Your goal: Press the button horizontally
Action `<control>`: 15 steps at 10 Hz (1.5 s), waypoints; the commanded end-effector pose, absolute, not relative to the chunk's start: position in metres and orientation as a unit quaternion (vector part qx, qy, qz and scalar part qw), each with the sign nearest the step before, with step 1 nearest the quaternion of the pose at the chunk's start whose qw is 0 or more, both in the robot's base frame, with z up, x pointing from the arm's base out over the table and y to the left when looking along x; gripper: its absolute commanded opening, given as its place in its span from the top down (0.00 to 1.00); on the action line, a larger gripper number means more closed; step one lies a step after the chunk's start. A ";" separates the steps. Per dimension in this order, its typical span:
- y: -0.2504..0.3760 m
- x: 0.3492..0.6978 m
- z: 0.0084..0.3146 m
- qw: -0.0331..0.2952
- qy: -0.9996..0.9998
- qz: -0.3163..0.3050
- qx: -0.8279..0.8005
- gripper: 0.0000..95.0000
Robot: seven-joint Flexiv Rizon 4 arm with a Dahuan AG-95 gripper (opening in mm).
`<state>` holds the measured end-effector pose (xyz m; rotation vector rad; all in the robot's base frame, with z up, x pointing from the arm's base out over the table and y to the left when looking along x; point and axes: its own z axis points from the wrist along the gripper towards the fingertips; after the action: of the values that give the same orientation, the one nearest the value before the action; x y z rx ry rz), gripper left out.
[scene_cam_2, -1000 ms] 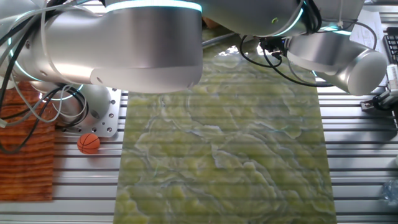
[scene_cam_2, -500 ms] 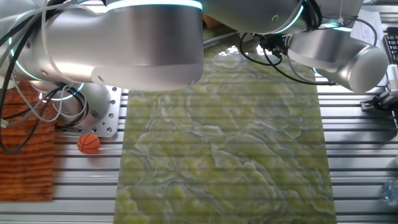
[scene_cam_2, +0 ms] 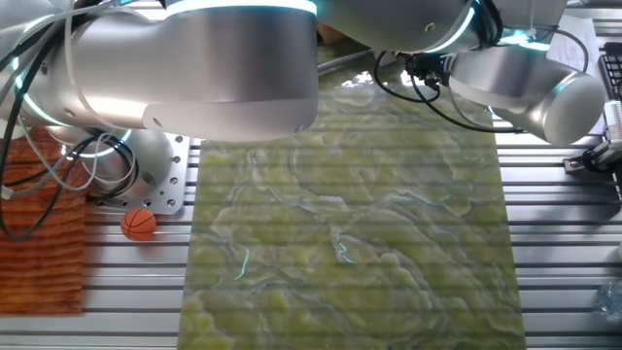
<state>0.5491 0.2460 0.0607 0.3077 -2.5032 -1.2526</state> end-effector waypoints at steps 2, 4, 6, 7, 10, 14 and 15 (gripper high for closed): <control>0.244 0.551 0.061 0.162 -0.880 -0.432 0.108 0.40; 0.244 0.551 0.061 0.161 -0.880 -0.433 0.108 0.40; 0.243 0.552 0.061 0.160 -0.881 -0.433 0.107 0.40; 0.241 0.553 0.062 0.160 -0.881 -0.433 0.108 0.40; 0.233 0.560 0.065 0.160 -0.881 -0.432 0.107 0.40; 0.220 0.573 0.074 0.156 -0.900 -0.388 0.125 0.40; 0.212 0.577 0.077 0.156 -0.909 -0.364 0.131 0.40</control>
<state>0.5746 0.2183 0.0756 0.3590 -2.5790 -1.1084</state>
